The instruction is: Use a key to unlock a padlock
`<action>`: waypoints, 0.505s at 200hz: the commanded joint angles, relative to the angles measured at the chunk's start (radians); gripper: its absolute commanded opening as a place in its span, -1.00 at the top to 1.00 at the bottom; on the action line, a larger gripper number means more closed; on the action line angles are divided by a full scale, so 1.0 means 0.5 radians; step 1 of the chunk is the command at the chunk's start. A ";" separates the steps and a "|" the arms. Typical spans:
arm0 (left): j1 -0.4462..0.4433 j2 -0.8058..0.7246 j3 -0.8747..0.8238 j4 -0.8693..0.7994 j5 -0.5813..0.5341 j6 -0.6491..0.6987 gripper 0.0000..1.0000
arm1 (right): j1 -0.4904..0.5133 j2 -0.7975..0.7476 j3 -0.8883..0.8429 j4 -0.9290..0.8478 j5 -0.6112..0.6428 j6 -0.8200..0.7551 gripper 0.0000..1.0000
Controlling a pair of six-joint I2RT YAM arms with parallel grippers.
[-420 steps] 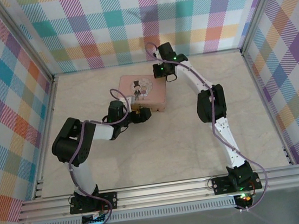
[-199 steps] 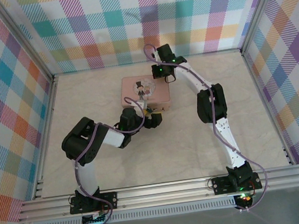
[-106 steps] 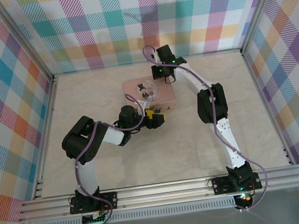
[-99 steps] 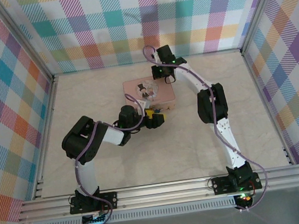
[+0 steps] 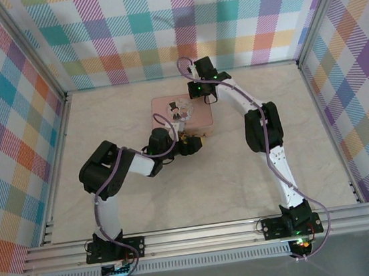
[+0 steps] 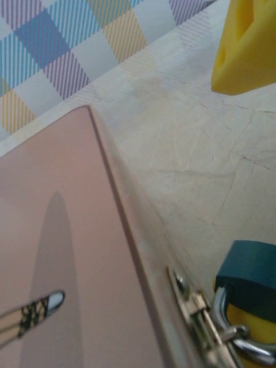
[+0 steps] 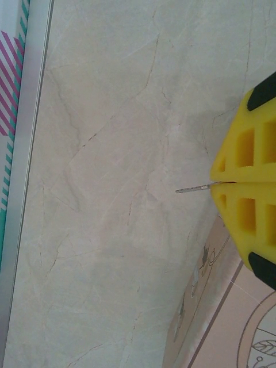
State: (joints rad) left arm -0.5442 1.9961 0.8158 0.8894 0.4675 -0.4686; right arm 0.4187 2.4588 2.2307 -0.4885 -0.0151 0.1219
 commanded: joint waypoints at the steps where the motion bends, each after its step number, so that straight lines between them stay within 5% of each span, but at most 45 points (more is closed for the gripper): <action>1: 0.093 0.048 0.047 0.010 -0.064 -0.094 -0.49 | 0.055 -0.033 -0.092 -0.235 -0.080 -0.008 1.00; 54: 0.166 -0.005 -0.036 -0.034 -0.102 -0.134 -0.31 | 0.055 -0.054 -0.131 -0.214 -0.083 -0.014 1.00; 101: 0.220 -0.083 -0.159 0.018 -0.137 -0.167 -0.41 | 0.055 -0.058 -0.150 -0.207 -0.077 -0.015 1.00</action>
State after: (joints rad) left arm -0.4740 1.9915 0.7837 0.8997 0.4694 -0.5396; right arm 0.4206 2.4397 2.1937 -0.4706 -0.0189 0.1219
